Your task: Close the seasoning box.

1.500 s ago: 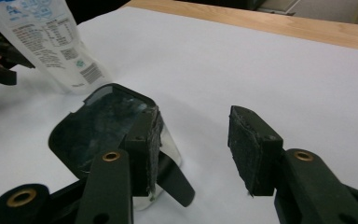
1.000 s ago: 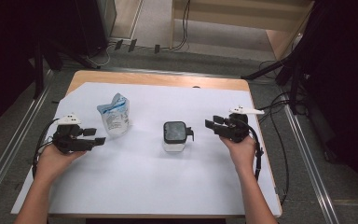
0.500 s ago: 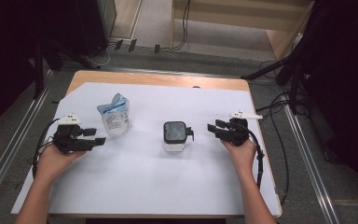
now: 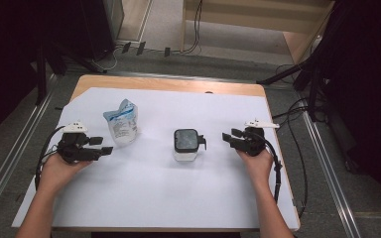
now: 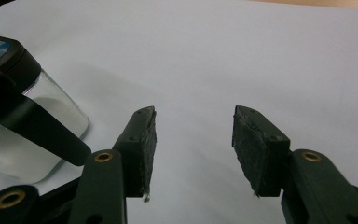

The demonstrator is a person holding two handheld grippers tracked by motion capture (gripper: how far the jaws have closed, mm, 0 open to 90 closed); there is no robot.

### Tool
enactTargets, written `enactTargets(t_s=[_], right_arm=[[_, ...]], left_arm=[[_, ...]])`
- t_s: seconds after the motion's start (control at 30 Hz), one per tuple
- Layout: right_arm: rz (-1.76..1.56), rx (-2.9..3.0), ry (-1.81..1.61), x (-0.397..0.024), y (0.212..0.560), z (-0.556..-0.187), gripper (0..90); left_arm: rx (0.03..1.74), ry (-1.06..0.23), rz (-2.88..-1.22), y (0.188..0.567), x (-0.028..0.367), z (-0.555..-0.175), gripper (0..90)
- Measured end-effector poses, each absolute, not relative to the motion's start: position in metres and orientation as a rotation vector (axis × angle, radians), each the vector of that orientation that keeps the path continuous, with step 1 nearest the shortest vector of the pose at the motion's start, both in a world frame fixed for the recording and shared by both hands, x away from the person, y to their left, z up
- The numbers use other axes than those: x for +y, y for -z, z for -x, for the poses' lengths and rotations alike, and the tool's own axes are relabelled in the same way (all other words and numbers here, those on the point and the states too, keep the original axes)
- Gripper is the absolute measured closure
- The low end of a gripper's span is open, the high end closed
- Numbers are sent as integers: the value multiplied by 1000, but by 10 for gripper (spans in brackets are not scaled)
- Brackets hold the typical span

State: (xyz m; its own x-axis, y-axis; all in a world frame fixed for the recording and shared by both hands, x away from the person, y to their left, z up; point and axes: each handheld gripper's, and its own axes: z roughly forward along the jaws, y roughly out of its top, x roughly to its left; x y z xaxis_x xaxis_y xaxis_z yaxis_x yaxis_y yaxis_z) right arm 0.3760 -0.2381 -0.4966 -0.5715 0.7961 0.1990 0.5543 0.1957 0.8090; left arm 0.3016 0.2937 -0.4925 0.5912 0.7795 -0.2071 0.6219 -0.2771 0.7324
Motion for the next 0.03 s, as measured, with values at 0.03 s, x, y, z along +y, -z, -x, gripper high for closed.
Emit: enactTargets(t_s=[0.03], right_arm=[[-1286,2209,-1316,-238,497,-376,507]], left_arm=[[1115,-243,-1998,493,294,-302,374]])
